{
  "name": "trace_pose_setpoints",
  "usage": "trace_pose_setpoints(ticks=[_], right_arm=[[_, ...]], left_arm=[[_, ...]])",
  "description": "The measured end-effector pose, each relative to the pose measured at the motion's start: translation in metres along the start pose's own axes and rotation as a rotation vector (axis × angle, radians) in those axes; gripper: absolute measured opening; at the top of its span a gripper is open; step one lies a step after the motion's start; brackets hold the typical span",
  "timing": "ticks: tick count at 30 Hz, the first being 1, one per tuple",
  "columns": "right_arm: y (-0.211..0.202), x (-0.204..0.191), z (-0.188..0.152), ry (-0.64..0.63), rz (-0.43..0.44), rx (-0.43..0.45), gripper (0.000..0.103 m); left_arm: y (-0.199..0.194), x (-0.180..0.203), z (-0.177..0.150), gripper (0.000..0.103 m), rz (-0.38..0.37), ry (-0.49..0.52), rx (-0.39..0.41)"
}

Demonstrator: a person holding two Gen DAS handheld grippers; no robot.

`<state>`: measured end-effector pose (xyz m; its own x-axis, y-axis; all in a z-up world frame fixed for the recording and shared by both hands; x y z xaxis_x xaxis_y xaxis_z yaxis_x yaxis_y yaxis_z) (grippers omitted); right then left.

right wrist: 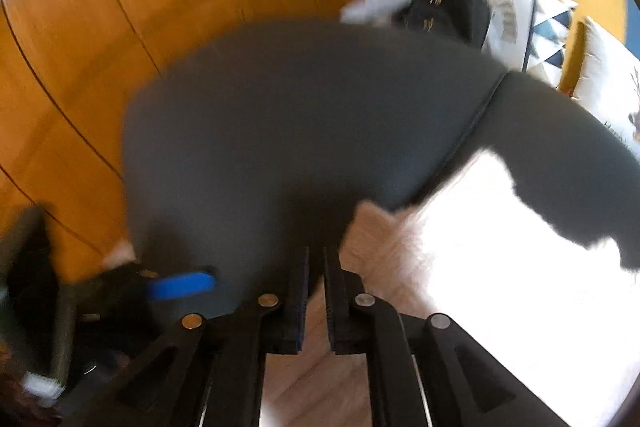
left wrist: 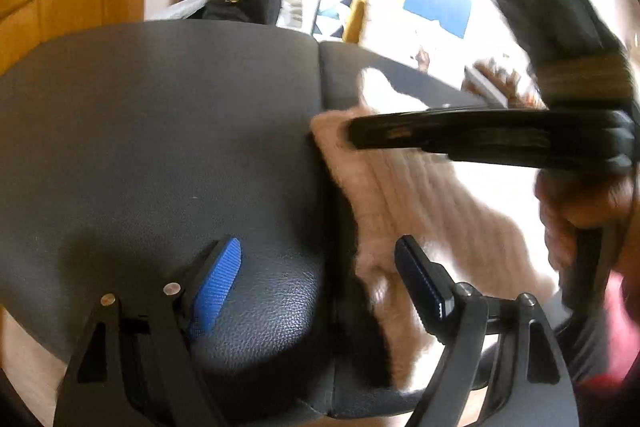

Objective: Fold clothes

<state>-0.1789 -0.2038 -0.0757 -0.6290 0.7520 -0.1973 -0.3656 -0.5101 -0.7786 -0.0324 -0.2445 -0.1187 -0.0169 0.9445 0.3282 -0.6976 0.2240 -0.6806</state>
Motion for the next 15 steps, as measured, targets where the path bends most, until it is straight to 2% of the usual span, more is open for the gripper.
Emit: trace_pose_setpoints(ticks=[3,6,8,12,15], right_arm=[[-0.016,0.015,-0.012,0.076,-0.065,0.020,0.007],[0.007,0.025,-0.026,0.092,-0.103,-0.085,0.008],[-0.001,0.031,-0.029,0.124,-0.072,-0.028,0.008],[-0.045,0.052,-0.033,0.253,-0.015,0.101,0.014],[-0.090,0.079,-0.048,0.303,-0.046,0.186,0.014]], left_arm=[[-0.014,-0.011,0.009,0.082,0.006,-0.096,0.076],[-0.019,-0.005,0.020,0.082,-0.007,-0.128,0.098],[-0.015,0.010,0.026,0.082,-0.003,-0.092,0.079],[0.000,0.053,0.035,0.082,0.008,0.034,0.053],[0.015,0.088,0.036,0.082,-0.025,0.104,0.020]])
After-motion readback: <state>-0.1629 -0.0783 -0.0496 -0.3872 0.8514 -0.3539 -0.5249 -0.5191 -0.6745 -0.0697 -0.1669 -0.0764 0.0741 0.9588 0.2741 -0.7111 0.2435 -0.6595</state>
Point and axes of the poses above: each gripper's, at about its wrist camera, not at the fingertips, and y roughly the way its jaws point, x to its right, z to its top, the point moved 2 cm from there along y, roughly the way its jaws point, and after that the axes turned 2 degrees about -y, right-handed, at the moved point
